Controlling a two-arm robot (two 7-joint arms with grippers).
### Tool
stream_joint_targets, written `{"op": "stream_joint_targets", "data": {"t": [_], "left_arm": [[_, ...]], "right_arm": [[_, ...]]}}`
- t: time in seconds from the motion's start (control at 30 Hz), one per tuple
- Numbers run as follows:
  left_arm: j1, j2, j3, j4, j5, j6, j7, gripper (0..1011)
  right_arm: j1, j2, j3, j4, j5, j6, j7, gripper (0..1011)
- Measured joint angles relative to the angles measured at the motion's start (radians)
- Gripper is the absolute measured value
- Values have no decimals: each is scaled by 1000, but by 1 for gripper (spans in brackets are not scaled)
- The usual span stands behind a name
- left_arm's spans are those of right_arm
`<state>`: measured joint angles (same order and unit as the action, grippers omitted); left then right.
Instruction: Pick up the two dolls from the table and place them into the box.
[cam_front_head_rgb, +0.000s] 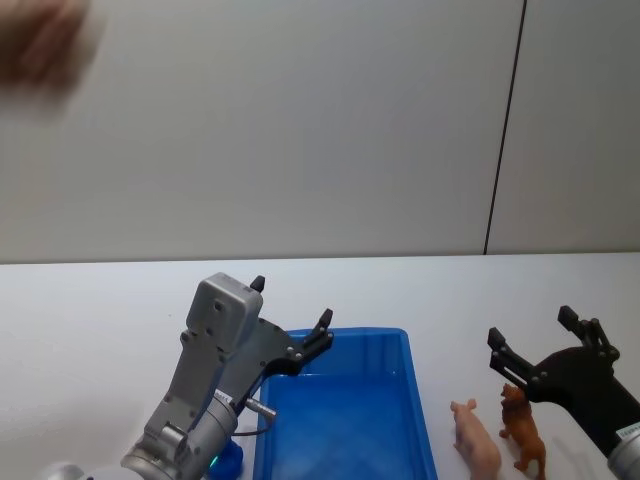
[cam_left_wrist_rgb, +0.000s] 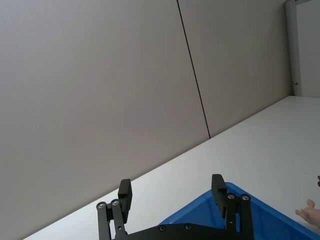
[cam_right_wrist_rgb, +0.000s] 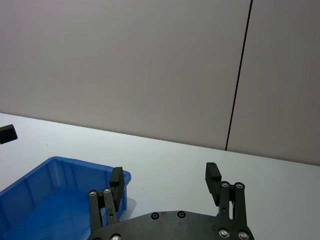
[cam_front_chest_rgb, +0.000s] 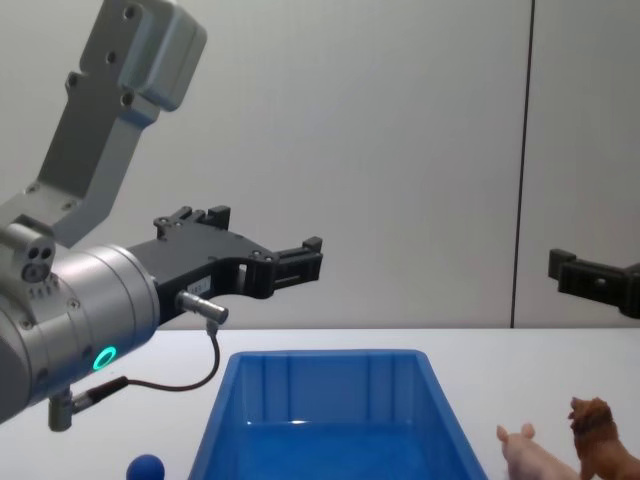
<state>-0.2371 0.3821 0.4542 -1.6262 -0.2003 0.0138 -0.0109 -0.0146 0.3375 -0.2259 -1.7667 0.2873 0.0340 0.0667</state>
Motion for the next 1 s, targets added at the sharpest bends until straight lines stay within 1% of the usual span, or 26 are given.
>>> {"op": "stream_joint_targets", "data": {"t": [1.0], "left_arm": [[0, 0, 0, 0, 0, 0, 0, 1003]], "right_arm": [[0, 0, 0, 0, 0, 0, 0, 1001]]}}
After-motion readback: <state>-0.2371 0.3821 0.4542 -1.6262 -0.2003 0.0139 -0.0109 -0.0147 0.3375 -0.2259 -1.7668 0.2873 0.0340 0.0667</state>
